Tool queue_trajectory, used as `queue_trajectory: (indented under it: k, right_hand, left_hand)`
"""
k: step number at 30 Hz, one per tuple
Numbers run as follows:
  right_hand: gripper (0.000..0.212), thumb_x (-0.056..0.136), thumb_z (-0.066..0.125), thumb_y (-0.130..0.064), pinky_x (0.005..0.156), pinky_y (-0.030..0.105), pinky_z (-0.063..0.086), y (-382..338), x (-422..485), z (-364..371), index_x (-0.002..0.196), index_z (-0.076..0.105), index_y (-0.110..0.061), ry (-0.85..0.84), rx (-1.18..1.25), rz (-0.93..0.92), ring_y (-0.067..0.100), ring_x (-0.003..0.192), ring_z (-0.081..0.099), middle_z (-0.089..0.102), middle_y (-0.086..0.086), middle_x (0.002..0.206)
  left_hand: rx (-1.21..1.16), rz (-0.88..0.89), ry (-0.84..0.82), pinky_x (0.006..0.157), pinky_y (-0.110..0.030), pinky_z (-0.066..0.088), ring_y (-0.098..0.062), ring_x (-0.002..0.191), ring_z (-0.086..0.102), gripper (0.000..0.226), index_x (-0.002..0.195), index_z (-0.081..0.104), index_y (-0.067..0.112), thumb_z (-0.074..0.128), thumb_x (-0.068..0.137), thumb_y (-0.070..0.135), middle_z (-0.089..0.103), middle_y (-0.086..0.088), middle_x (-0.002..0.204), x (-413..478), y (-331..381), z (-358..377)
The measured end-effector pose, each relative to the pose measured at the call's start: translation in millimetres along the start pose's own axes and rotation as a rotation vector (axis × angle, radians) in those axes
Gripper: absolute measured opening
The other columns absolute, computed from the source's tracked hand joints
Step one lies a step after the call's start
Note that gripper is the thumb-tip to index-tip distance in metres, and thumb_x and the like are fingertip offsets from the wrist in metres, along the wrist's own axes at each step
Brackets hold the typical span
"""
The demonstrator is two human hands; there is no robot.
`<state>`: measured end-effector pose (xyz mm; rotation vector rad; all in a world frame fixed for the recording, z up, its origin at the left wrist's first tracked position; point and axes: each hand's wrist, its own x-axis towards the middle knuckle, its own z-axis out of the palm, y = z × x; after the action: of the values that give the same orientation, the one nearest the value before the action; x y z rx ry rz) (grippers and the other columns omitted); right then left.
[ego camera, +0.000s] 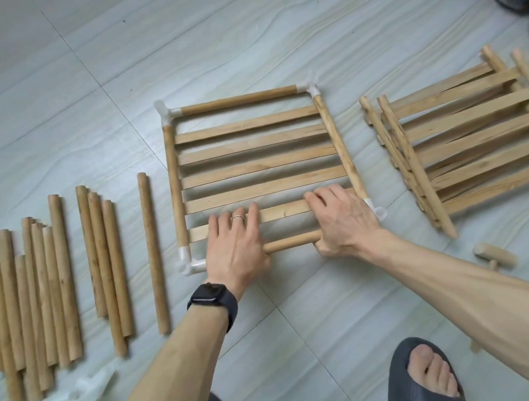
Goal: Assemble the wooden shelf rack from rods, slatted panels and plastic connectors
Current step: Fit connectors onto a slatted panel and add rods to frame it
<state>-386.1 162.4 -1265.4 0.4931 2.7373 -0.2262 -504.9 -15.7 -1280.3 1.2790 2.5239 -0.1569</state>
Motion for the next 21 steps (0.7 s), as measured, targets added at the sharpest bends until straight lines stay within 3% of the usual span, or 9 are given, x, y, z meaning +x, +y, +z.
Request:
queue_trajectory:
  k: [3,7,16,21]
  right_hand:
    - [0.06,0.063,0.06,-0.028,0.094,0.038,0.043,4.4,0.7,-2.3,0.119,0.057,-0.008,0.005,-0.018,-0.019,0.032,0.102,0.055,0.061,0.007,0.111]
    - [0.05,0.061,0.061,-0.027,0.09,0.04,0.045,4.9,2.7,-7.8,0.107,0.059,-0.007,0.014,-0.009,-0.033,0.035,0.094,0.057,0.063,0.009,0.102]
    - [0.045,0.059,0.064,-0.027,0.085,0.039,0.047,18.0,7.7,-15.2,0.099,0.058,-0.008,0.059,-0.018,-0.041,0.035,0.089,0.058,0.064,0.009,0.094]
    - [0.064,0.062,0.066,-0.026,0.096,0.038,0.044,26.9,2.7,-0.7,0.123,0.052,-0.011,-0.018,-0.046,-0.087,0.029,0.106,0.051,0.057,0.007,0.117]
  left_hand:
    - [0.013,0.031,-0.014,0.092,-0.04,0.038,-0.034,0.099,0.054,0.058,0.127,0.045,0.014,0.056,0.075,0.038,0.061,-0.009,0.112,3.8,-4.2,-2.9]
    - [0.0,0.046,-0.021,0.087,-0.038,0.037,-0.033,0.093,0.053,0.046,0.113,0.048,0.014,0.056,0.075,0.038,0.06,-0.007,0.104,8.4,-5.0,-8.8]
    - [-0.02,0.028,-0.011,0.087,-0.039,0.038,-0.032,0.092,0.053,0.039,0.11,0.049,0.013,0.054,0.076,0.033,0.06,-0.008,0.104,16.5,5.9,-19.2]
    - [-0.019,-0.008,-0.079,0.088,-0.041,0.04,-0.032,0.099,0.051,0.054,0.126,0.042,0.011,0.055,0.079,0.035,0.056,-0.011,0.118,1.4,23.1,-8.4]
